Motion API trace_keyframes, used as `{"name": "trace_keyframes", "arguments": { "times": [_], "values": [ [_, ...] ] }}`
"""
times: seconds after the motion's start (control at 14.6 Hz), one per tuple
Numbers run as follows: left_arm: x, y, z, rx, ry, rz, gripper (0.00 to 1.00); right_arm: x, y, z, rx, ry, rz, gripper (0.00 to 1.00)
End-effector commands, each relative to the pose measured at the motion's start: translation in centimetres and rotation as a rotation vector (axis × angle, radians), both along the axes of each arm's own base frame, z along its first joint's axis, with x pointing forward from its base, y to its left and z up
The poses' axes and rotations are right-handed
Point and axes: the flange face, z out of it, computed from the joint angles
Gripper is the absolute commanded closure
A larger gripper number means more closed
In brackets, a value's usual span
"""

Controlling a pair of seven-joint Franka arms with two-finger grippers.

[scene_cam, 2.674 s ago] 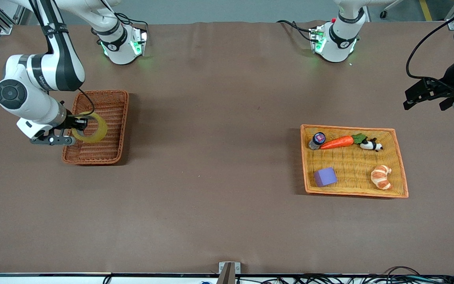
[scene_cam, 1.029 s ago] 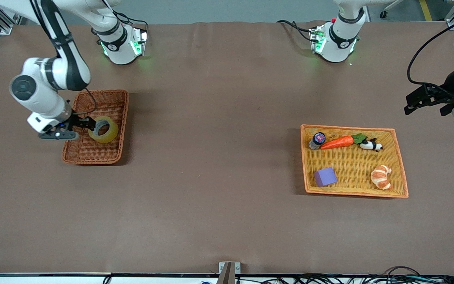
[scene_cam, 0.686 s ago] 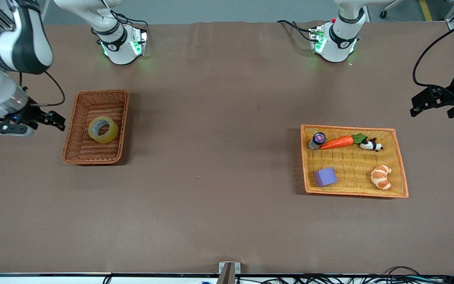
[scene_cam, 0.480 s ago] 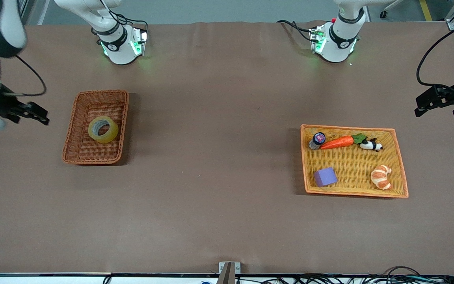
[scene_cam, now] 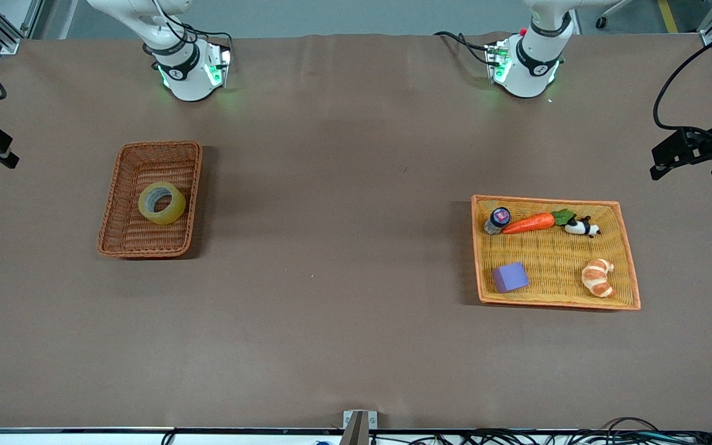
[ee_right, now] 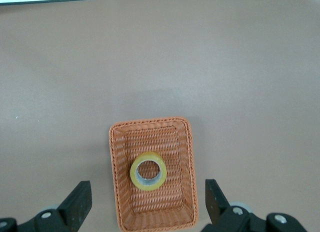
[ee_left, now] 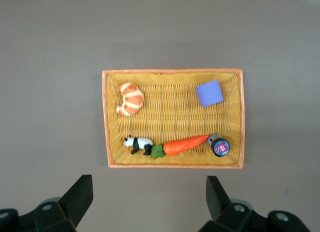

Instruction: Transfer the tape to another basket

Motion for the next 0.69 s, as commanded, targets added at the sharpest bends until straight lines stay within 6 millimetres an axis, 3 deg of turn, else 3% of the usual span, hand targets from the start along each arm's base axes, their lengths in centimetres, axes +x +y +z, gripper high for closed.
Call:
{"name": "trace_keyframes", "arguments": {
  "times": [0.0,0.21,0.62],
  "values": [
    [-0.3,-0.2,0.1,-0.056,0.033,0.01,0.0,0.3,0.1,1.4,0.027,0.046,-0.084,0.0],
    [-0.4,-0.6,0.1,-0.055,0.04,0.007,0.0,0.3,0.5,0.5,0.031,0.071,-0.077,0.0],
    [-0.2,-1.3,-0.2,-0.049,0.047,-0.007,0.0,0.3,1.0,0.7,0.033,0.068,-0.059,0.0]
  ]
}}
